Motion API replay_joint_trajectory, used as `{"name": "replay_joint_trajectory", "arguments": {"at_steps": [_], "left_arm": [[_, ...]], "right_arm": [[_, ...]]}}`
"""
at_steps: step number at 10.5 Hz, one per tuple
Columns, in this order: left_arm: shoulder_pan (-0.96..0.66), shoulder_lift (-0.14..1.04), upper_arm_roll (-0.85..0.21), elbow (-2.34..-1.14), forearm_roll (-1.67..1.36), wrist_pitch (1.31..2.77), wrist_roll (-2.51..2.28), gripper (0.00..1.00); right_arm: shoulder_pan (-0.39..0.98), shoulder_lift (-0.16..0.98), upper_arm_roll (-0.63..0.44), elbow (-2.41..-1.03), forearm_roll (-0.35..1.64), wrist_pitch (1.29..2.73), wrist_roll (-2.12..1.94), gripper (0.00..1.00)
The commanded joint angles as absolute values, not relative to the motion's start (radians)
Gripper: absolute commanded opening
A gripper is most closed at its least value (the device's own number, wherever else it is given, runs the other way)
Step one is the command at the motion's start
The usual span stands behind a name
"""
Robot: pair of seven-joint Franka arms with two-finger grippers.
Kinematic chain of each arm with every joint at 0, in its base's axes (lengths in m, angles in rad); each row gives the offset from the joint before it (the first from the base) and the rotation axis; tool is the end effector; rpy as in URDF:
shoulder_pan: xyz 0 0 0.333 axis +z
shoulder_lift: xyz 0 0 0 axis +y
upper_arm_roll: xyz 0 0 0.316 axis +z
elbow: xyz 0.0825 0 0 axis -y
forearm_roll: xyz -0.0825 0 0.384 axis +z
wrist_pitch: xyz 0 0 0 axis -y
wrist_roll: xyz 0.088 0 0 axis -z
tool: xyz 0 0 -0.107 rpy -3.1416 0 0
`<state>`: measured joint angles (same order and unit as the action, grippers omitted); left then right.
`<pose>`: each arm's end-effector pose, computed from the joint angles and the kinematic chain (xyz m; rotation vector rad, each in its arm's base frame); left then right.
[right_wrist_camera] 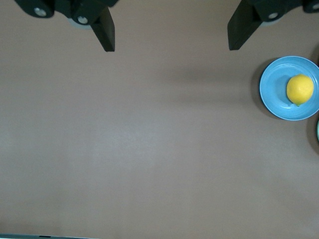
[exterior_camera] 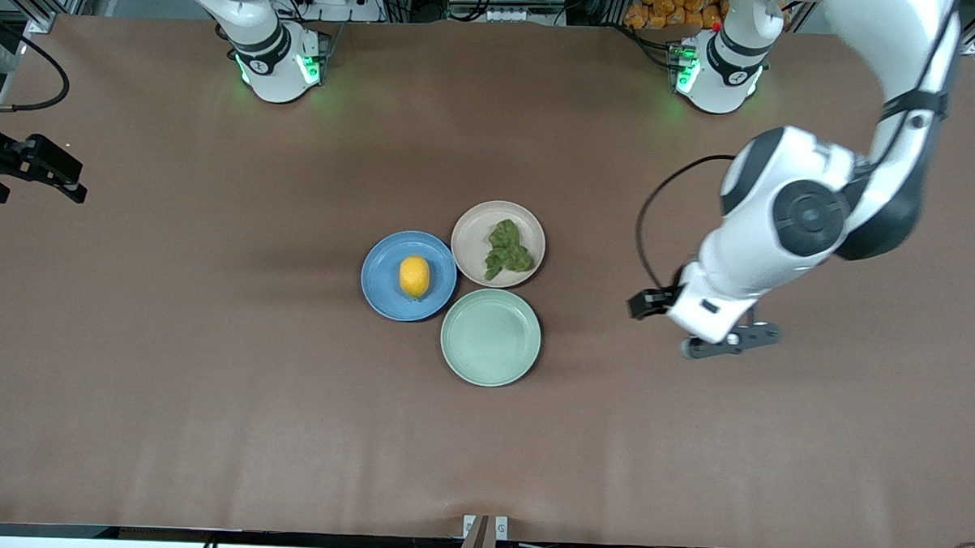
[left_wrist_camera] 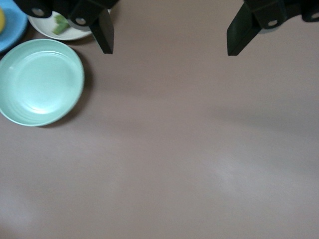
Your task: Place lemon and lettuce in plates
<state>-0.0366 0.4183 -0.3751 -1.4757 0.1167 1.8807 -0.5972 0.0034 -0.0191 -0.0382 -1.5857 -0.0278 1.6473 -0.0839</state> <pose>0.6390 -0.2279 0.4519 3.0881 0.2809 -0.0067 0.5560 -0.0224 0.6351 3.1064 0.0778 0.1227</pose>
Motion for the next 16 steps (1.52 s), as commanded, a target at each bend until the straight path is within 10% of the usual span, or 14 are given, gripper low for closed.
{"name": "replay_joint_trajectory", "arguments": {"at_steps": [1,16], "left_arm": [[0.066,0.370,-0.382,-1.494,0.141,1.867,-0.494,1.00],[0.096,0.080,-0.097,-1.413,-0.015,1.594,-0.302,1.00]], "right_arm": [[-0.018,-0.048,-0.018,-1.615,-0.040,1.643,-0.112,1.00],[-0.003,-0.040,-0.020,-1.615,-0.026,1.617,-0.149,1.00]]}}
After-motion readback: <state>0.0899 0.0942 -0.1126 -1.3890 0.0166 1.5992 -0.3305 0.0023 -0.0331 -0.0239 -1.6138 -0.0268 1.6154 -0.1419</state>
